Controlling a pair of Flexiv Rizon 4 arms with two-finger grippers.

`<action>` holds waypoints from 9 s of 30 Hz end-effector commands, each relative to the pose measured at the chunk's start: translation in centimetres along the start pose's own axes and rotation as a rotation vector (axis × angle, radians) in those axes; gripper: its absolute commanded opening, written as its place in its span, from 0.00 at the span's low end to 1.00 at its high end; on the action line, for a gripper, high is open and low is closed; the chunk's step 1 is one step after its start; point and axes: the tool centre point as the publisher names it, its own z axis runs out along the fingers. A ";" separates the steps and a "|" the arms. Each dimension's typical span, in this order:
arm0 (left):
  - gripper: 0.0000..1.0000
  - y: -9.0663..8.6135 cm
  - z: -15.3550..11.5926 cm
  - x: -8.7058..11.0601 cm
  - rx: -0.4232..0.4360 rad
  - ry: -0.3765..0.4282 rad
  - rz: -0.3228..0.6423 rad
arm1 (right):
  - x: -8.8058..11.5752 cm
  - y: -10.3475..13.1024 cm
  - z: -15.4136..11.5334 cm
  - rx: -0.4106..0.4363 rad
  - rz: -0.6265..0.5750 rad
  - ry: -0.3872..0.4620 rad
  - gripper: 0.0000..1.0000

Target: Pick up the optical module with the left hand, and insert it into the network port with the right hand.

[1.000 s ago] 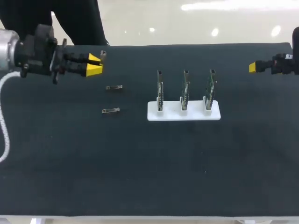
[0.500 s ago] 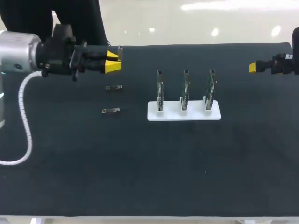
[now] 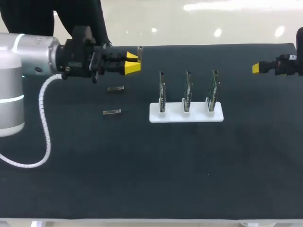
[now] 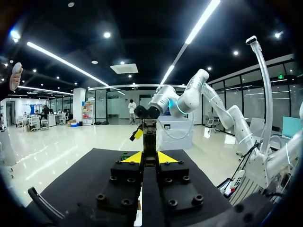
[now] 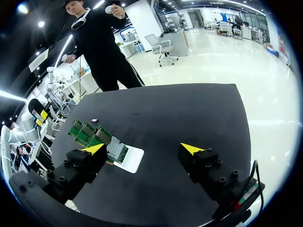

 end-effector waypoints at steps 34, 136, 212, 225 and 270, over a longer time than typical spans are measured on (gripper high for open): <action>0.00 0.4 2.3 1.0 -0.009 -0.006 0.016 | -1.2 2.0 -2.5 -0.198 -0.519 0.056 1.00; 0.00 0.4 2.3 1.0 -0.009 -0.006 0.016 | -3.8 29.3 3.5 -0.453 -0.897 0.138 1.00; 0.00 0.4 2.3 1.0 -0.009 -0.006 0.016 | -3.3 31.5 5.6 -0.461 -1.039 0.171 0.46; 0.00 0.4 2.3 1.0 -0.009 -0.006 0.016 | -2.9 31.8 5.9 -0.453 -1.045 0.161 0.45; 1.00 0.4 2.3 1.0 -0.009 -0.006 0.016 | -2.9 31.9 5.8 -0.442 -1.061 0.167 0.00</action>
